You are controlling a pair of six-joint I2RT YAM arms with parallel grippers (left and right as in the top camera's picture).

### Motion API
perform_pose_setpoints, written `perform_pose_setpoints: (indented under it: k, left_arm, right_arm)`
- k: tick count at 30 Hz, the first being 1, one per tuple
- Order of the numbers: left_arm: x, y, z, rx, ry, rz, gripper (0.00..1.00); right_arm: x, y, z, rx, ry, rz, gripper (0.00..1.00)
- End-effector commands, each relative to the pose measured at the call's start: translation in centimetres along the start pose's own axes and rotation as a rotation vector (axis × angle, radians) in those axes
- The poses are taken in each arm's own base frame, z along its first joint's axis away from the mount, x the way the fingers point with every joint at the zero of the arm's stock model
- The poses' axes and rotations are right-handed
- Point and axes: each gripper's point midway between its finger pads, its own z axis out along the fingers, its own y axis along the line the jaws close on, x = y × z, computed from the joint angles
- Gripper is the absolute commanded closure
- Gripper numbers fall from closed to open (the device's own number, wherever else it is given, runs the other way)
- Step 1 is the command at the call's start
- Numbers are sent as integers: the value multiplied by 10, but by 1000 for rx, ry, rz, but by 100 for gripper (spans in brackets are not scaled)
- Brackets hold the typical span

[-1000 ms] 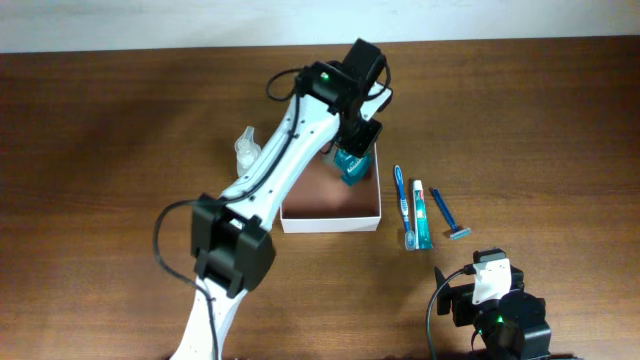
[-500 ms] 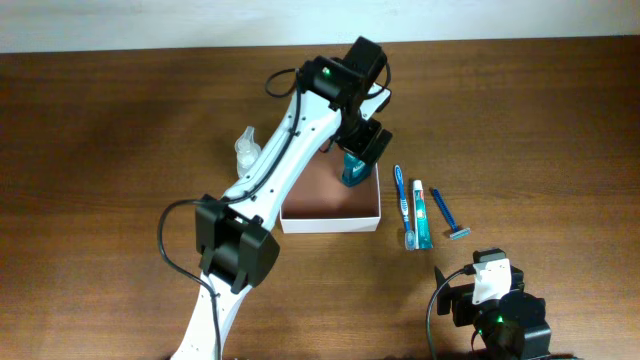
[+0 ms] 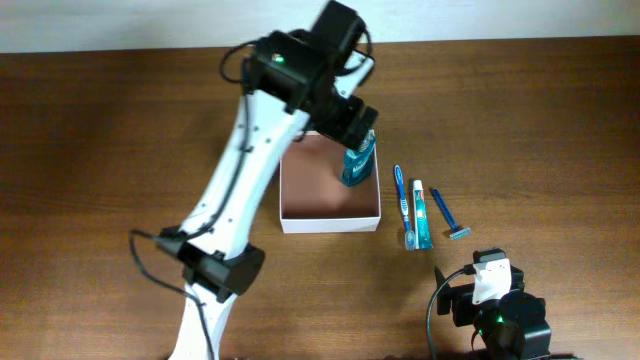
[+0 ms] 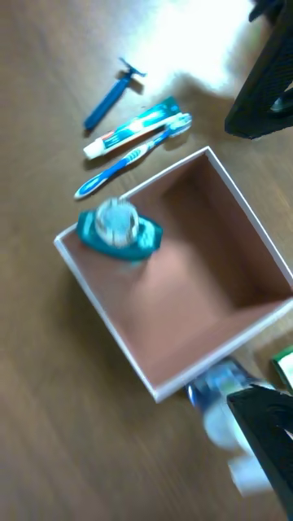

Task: Pack container
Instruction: 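Carry the mouthwash bottle into the box and release it, then move the left gripper back and grasp the white-capped spray bottle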

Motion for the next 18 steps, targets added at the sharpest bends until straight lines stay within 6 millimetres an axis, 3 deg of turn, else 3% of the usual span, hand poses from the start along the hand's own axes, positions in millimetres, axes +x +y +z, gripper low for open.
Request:
perform_pose_setpoints:
  k: [1,3,6,12,18]
  left_arm:
    - [6,33,-61,-70,-109,-79,1]
    - [16,53,-69,-124,-97,-113,0]
    - [36,82,-65,-168,-31,-174,1]
    - [79,119,-15,-167,175,-280,1]
    - [107,132,39,-186,287,-296,1]
  right_arm:
    - [0,-1,0,2,-5,2,1]
    - [0,-1,0,2,-5,2,1]
    - [0,-1,0,2,-5,2,1]
    - [0,-1,0,2,-5,2,1]
    - [0,-1,0,2,-5,2,1]
